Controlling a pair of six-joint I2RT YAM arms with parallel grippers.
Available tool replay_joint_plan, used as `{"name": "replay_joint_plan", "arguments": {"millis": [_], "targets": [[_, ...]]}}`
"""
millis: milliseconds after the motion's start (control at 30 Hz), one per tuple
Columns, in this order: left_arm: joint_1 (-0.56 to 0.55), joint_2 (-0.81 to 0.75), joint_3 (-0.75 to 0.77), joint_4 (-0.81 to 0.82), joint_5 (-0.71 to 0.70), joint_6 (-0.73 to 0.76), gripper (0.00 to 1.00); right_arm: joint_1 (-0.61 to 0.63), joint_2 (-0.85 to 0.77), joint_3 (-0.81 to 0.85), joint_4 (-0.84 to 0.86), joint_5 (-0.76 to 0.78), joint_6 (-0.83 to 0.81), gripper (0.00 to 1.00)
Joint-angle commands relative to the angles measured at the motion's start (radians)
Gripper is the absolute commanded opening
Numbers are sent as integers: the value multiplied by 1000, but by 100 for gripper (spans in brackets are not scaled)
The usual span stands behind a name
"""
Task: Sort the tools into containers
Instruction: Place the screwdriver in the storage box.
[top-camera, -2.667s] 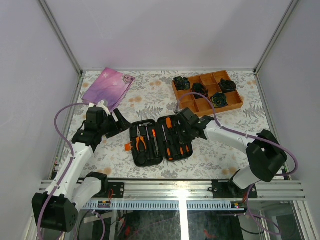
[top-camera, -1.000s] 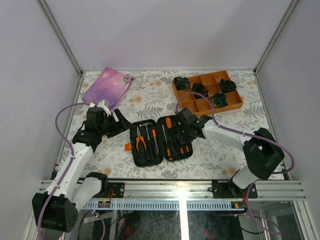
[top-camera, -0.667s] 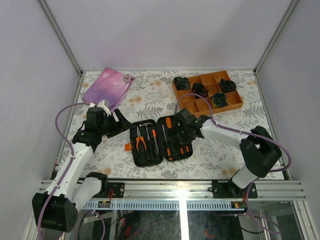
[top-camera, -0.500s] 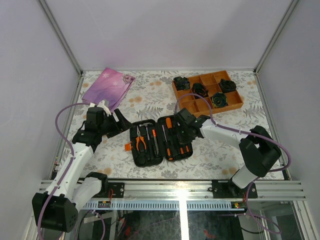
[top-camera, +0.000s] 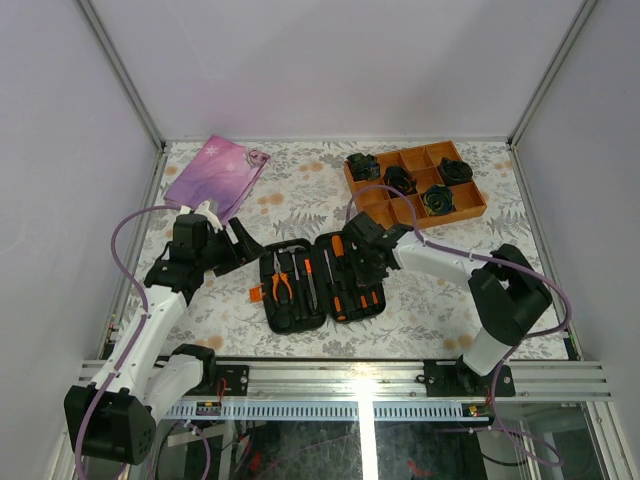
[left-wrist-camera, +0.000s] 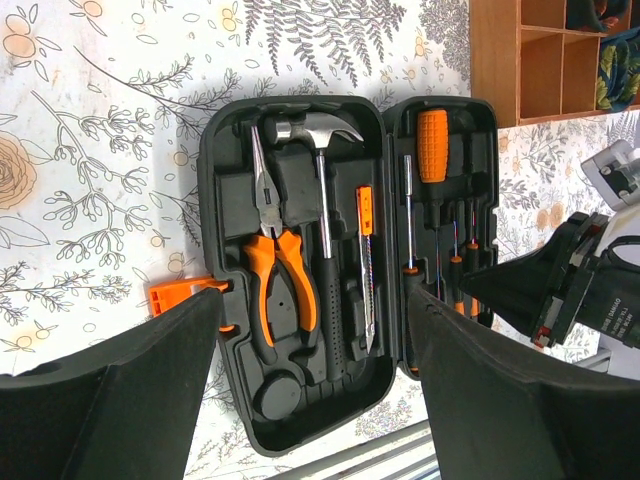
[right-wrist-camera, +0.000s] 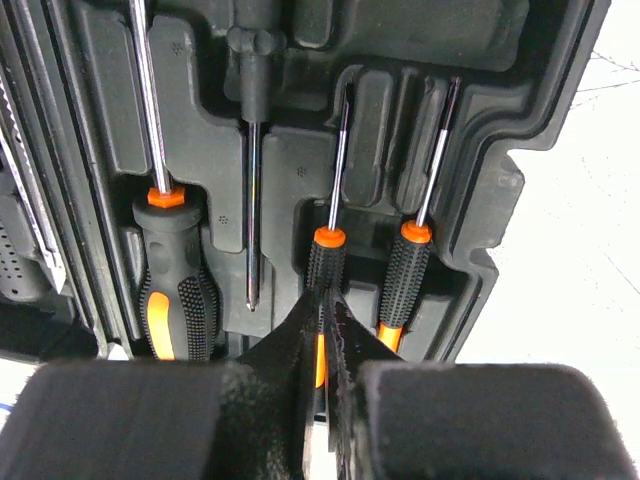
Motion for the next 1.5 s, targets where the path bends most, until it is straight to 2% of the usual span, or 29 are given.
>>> {"name": "replay_joint_plan", "arguments": {"millis": [0, 167, 367, 500, 767, 1000, 1100, 1267, 1467], "targets": [[9, -3, -6, 49, 33, 24, 74, 4, 80, -2, -15, 19, -9, 6], [8, 14, 0, 45, 39, 28, 74, 9, 118, 6, -41, 44, -8, 0], [9, -3, -1, 36, 23, 23, 74, 29, 155, 27, -58, 57, -15, 0], [9, -8, 3, 24, 12, 23, 74, 33, 111, 27, -51, 71, -16, 1], [10, -6, 25, -18, -27, -14, 74, 32, -136, 23, 48, 99, -57, 23], [12, -34, 15, -19, -58, -81, 76, 25, -361, -64, 127, 230, -67, 30], [13, -45, -10, -13, -77, -116, 76, -14, -431, -121, 138, 249, -48, 32], [16, -68, -83, 45, -53, -174, 77, -153, -490, -221, 193, 66, -57, 34], [16, -65, -134, 76, -33, -183, 75, -163, -418, -242, 287, -256, -96, 28]]}}
